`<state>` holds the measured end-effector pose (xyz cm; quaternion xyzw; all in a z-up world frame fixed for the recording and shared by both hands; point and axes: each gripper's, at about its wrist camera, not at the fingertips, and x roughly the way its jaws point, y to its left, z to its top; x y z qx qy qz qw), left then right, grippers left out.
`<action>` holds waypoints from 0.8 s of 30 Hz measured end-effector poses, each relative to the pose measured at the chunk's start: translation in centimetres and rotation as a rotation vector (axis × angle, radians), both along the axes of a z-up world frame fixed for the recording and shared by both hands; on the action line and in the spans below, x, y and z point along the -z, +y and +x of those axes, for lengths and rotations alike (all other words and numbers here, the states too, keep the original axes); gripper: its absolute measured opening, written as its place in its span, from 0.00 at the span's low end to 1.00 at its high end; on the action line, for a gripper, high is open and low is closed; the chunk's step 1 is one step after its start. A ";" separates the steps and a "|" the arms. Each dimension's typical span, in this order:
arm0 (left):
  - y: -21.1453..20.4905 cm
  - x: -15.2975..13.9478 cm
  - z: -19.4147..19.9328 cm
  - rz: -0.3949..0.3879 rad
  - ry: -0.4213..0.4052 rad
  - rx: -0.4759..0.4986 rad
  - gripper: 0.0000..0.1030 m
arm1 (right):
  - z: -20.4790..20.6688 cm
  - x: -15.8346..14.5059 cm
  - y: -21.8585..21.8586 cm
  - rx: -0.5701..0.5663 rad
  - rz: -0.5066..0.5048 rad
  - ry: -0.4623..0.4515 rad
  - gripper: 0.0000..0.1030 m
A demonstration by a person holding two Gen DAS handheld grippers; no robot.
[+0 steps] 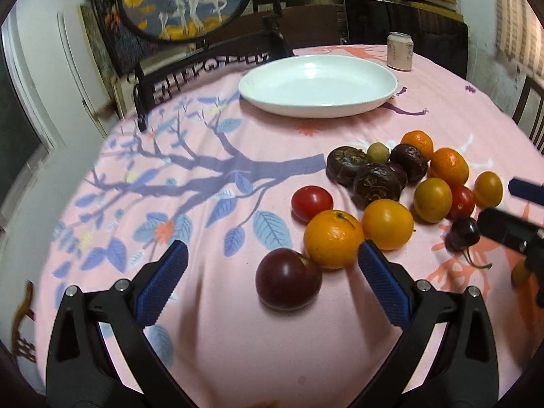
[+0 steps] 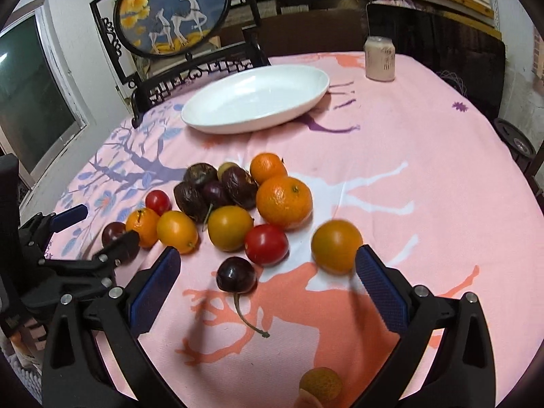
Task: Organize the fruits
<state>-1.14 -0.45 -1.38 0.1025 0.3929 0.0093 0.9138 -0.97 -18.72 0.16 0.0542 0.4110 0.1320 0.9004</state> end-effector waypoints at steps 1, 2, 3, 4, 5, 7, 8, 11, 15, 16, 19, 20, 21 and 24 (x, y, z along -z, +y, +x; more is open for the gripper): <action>-0.2 -0.1 -0.2 -0.004 -0.003 0.015 0.98 | -0.1 -0.2 0.1 -0.003 -0.001 -0.008 0.99; -0.3 -0.2 -0.4 -0.023 0.001 0.033 0.98 | -0.1 -0.2 0.1 -0.006 -0.001 -0.012 0.99; -0.2 -0.3 -0.5 -0.048 0.007 0.050 0.98 | -0.1 -0.2 0.0 -0.008 -0.001 -0.014 0.99; 0.0 -0.3 -0.5 -0.063 0.009 0.054 0.98 | 0.0 -0.3 0.0 -0.008 -0.002 -0.017 0.99; 0.2 -0.4 -0.6 -0.075 0.010 0.051 0.98 | 0.0 -0.3 0.0 -0.008 -0.002 -0.017 0.99; 0.7 -0.4 -0.6 -0.097 0.009 0.036 0.98 | 0.0 -0.3 0.0 -0.008 0.002 -0.015 0.99; 0.9 -0.4 -0.5 -0.116 0.015 0.036 0.98 | 0.0 -0.3 -0.1 -0.008 0.005 -0.015 0.99; 1.0 -0.3 -0.5 -0.133 0.026 0.036 0.98 | -0.1 -0.3 -0.2 -0.011 0.012 -0.015 0.99; 1.0 -0.3 -0.5 -0.116 0.021 0.020 0.98 | -0.1 -0.3 -0.1 -0.014 0.011 -0.016 0.99; 1.1 -0.4 -0.5 -0.120 0.020 0.018 0.98 | -0.1 -0.3 -0.1 -0.015 0.011 -0.017 0.99; 1.5 -0.5 -0.4 -0.149 0.020 0.017 0.98 | -0.1 -0.4 -0.1 -0.019 0.013 -0.020 0.99; 1.7 -0.5 -0.4 -0.154 0.019 0.013 0.98 | -0.1 -0.4 -0.1 -0.020 0.014 -0.021 0.99; 1.8 -0.5 -0.3 -0.157 0.018 0.006 0.98 | -0.1 -0.4 -0.1 -0.022 0.016 -0.021 0.99; 2.0 -0.6 -0.3 -0.170 0.014 0.008 0.98 | -0.2 -0.4 -0.1 -0.026 0.021 -0.024 0.99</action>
